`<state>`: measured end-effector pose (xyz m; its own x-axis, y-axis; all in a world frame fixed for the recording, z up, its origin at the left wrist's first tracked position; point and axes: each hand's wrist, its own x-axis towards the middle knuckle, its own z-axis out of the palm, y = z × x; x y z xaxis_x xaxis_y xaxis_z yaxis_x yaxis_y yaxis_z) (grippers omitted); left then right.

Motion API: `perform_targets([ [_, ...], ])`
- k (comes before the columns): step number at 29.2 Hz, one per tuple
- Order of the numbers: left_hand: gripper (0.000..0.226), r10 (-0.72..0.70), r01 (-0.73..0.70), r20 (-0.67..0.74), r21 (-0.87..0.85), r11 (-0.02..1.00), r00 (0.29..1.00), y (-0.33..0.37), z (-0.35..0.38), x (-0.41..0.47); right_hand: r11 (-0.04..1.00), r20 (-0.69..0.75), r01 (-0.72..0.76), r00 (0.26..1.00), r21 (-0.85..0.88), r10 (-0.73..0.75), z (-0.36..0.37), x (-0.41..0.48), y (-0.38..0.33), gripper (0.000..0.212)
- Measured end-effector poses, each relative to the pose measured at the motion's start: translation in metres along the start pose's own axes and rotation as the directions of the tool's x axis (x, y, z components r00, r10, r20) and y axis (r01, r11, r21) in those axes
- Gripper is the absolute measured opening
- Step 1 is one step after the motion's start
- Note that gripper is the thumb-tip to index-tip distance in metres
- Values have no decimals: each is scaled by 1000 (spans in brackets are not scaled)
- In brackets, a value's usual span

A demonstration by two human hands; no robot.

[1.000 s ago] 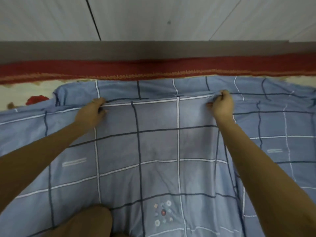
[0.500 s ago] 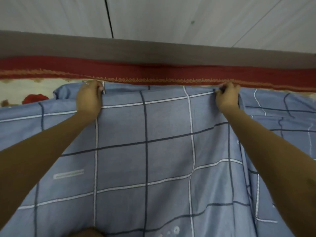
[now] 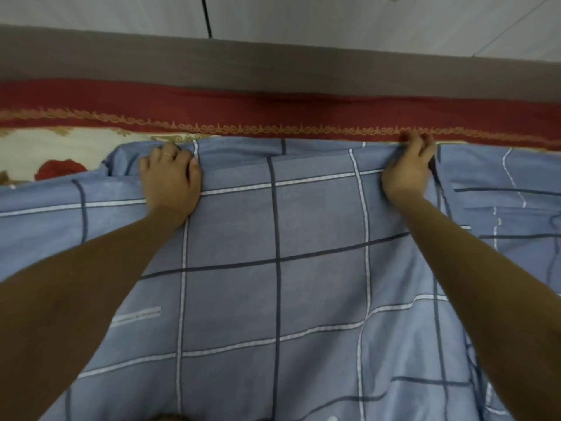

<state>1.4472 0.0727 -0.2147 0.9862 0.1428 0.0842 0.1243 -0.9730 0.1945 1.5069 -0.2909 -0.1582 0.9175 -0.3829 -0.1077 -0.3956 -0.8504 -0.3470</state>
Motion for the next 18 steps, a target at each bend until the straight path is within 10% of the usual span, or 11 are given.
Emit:
perform_targets([
  [4,39,38,-37,-33,16,999,999,-4,6,2,992,-228,96,971,78,-76,39,-71,-47,59],
  [9,35,61,-58,-91,33,998,994,-5,14,4,845,22,521,852,-124,-522,98,-130,-78,51],
  [18,40,15,-14,-21,55,998,1000,-1,9,2,895,-16,426,902,-131,-432,109,-112,-75,54],
])
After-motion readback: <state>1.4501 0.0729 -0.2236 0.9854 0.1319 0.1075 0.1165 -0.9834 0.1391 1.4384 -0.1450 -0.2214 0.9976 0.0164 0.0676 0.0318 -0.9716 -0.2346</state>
